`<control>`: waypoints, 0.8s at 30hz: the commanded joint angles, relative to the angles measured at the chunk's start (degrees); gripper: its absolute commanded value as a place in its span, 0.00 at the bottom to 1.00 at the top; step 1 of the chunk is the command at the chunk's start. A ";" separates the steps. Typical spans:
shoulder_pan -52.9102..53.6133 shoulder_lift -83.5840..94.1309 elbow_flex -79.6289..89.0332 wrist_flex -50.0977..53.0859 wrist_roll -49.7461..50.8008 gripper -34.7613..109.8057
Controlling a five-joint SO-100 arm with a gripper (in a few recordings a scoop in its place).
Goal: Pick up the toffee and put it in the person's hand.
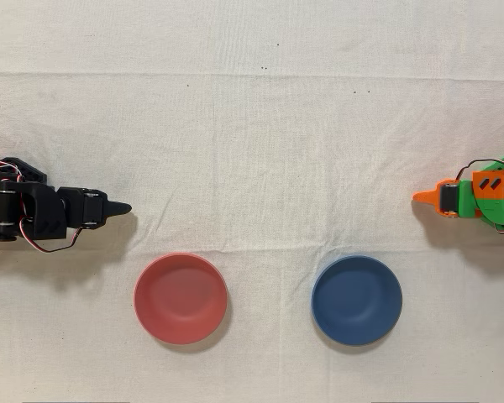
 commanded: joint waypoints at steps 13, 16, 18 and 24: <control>0.18 3.96 4.13 -3.87 0.62 0.24; 0.18 3.96 6.42 -6.42 0.44 0.24; 0.18 3.96 6.86 -6.42 0.35 0.24; 0.18 4.04 6.86 -6.42 0.88 0.24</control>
